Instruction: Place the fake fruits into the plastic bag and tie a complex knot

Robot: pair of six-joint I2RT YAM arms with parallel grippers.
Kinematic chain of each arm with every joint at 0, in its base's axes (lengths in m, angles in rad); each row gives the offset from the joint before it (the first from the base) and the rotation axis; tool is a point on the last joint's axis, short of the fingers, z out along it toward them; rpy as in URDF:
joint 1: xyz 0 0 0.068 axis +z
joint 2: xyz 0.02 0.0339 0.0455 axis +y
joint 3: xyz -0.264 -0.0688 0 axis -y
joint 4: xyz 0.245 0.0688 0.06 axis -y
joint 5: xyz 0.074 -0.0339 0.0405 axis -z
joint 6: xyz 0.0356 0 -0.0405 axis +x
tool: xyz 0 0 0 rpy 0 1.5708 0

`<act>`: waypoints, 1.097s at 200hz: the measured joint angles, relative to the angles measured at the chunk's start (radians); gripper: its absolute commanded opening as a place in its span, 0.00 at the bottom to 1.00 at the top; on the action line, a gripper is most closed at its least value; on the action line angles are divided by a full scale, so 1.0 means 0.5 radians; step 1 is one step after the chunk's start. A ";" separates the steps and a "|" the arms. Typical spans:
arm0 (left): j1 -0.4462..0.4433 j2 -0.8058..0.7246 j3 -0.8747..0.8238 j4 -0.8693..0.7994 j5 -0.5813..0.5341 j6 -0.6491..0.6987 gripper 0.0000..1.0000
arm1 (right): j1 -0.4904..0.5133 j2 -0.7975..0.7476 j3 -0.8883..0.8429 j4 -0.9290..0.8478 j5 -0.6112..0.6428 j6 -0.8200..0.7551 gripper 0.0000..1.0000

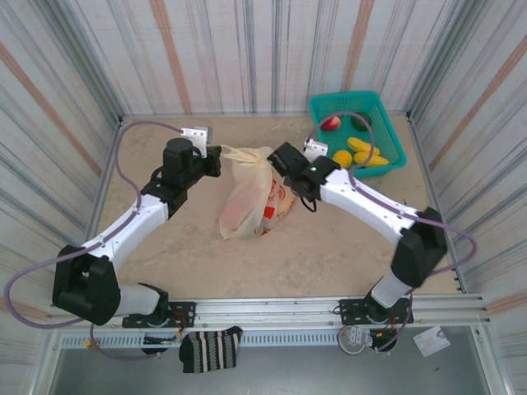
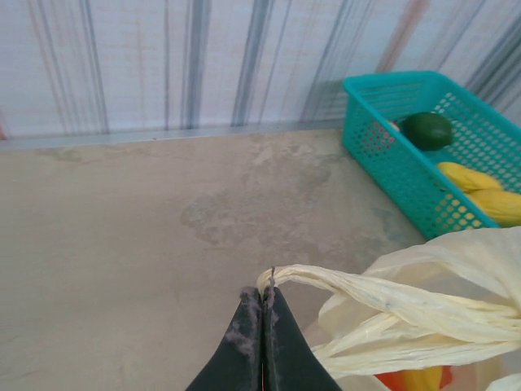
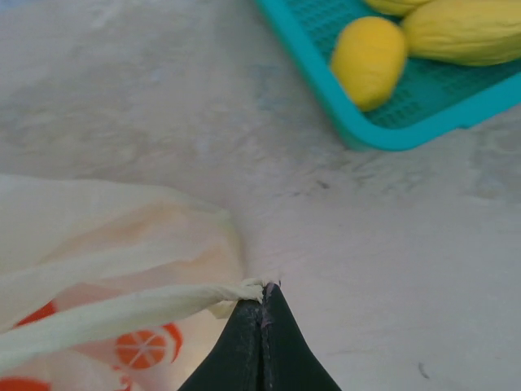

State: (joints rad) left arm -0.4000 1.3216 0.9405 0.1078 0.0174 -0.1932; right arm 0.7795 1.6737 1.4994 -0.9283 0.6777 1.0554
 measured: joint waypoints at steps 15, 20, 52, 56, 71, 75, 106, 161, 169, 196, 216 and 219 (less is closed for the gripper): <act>-0.073 0.001 -0.008 -0.011 -0.176 0.061 0.00 | 0.001 0.233 0.269 -0.358 0.092 0.261 0.00; -0.098 0.001 -0.008 -0.014 -0.231 0.076 0.00 | -0.001 0.304 0.352 -0.466 0.114 0.343 0.00; -0.188 0.046 -0.004 -0.053 -0.527 0.128 0.00 | -0.004 0.542 0.570 -0.857 0.170 0.702 0.00; -0.192 0.053 -0.004 -0.063 -0.553 0.130 0.00 | -0.004 0.546 0.570 -0.877 0.170 0.721 0.00; -0.200 0.067 -0.004 -0.090 -0.632 0.132 0.00 | -0.005 0.549 0.565 -0.917 0.164 0.805 0.00; -0.200 0.069 -0.004 -0.096 -0.652 0.132 0.00 | -0.005 0.549 0.565 -0.925 0.164 0.821 0.00; -0.205 0.072 -0.004 -0.105 -0.764 0.135 0.00 | -0.041 0.549 0.518 -0.943 0.161 0.929 0.00; -0.150 0.112 -0.004 -0.120 -0.768 0.114 0.00 | -0.250 0.414 0.145 -0.809 0.100 1.008 0.00; -0.134 0.114 -0.004 -0.120 -0.754 0.109 0.00 | -0.283 0.375 0.065 -0.752 0.077 1.008 0.00; -0.107 0.152 -0.004 -0.135 -0.685 0.068 0.00 | -0.406 0.275 -0.173 -0.561 0.003 1.006 0.00; -0.106 0.211 -0.007 -0.150 -0.663 0.065 0.00 | -0.485 0.264 -0.294 -0.462 -0.035 1.001 0.00; -0.106 0.217 -0.009 -0.150 -0.661 0.065 0.00 | -0.494 0.264 -0.308 -0.449 -0.041 1.000 0.00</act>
State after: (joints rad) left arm -0.4530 1.4303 0.9360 0.0330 -0.3134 -0.1608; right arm 0.5327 1.8057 1.3453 -1.1530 0.6571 1.5555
